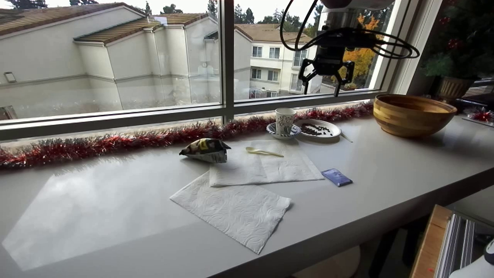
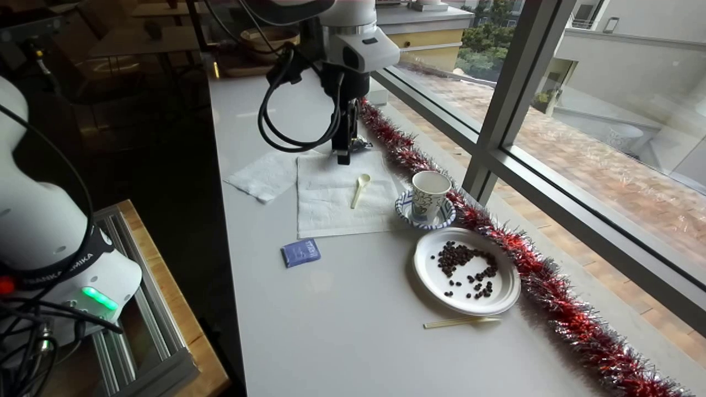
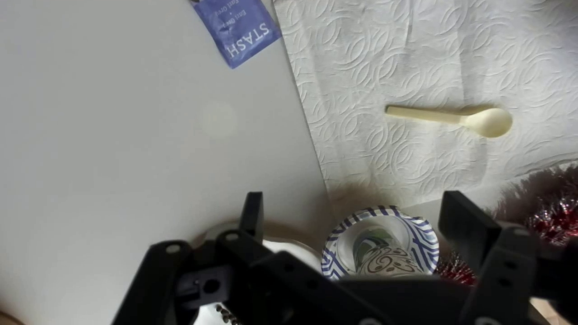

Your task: Remove the paper cup from the white plate and put it on the table

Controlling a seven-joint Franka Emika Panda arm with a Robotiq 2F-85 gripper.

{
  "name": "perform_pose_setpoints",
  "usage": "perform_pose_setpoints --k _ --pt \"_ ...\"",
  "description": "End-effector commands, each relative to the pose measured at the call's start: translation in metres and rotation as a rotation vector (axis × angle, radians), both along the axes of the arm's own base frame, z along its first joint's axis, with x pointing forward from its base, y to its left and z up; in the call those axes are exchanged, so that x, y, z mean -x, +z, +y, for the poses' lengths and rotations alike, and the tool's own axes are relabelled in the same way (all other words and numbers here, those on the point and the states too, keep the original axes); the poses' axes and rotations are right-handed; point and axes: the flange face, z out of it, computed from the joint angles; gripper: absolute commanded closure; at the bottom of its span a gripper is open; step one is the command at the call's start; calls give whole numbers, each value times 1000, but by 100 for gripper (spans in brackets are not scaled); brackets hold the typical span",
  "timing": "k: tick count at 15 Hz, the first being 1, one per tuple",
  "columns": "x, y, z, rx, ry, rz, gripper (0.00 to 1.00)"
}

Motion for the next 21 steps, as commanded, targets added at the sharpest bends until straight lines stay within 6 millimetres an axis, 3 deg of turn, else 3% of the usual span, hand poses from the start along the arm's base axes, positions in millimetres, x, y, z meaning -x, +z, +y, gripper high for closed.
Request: perform_pose_setpoints --k 1,7,11,16,21 --pt "-8 -6 -4 26 -16 -16 0" --pt "-59 -34 -35 35 -10 -22 0" --pt "-100 -46 -56 73 99 -46 0" --pt "-151 -67 -65 105 252 -119 0" --pt "-187 -96 -55 86 328 -142 0"
